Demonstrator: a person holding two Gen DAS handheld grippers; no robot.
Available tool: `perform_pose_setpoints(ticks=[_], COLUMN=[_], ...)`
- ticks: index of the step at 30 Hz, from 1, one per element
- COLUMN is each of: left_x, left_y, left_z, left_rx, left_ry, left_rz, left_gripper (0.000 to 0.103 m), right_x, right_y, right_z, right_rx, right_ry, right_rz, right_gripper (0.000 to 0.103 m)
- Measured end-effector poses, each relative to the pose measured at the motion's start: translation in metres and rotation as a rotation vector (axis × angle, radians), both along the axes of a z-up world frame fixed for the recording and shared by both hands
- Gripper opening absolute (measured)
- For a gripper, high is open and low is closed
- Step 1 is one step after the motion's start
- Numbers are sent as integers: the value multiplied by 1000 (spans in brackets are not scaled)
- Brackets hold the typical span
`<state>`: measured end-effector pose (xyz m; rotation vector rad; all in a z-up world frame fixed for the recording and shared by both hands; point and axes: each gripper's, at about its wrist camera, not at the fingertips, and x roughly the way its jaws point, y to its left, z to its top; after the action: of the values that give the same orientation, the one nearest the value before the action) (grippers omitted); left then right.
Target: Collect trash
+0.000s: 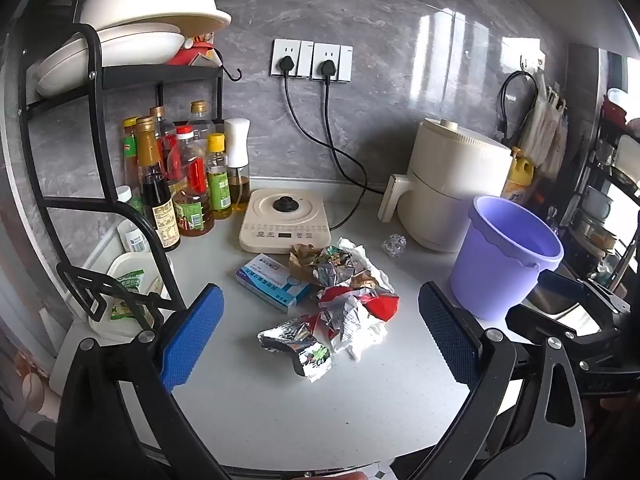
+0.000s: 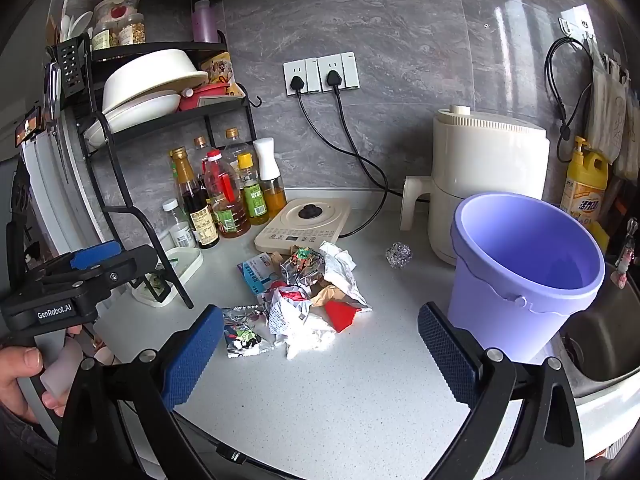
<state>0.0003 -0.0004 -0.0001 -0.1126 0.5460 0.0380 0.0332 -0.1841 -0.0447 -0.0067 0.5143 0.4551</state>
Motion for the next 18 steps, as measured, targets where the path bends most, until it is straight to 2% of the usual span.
perform_pose_setpoints(ticks=[18], left_x=[-4], left_y=[-11], left_z=[4], left_rx=[5], left_ry=[-13], left_rz=[3], left_gripper=[97], right_x=[0], right_y=[0], right_z=[0], right_rx=[-4], right_ry=[0], right_rz=[5], right_gripper=[95])
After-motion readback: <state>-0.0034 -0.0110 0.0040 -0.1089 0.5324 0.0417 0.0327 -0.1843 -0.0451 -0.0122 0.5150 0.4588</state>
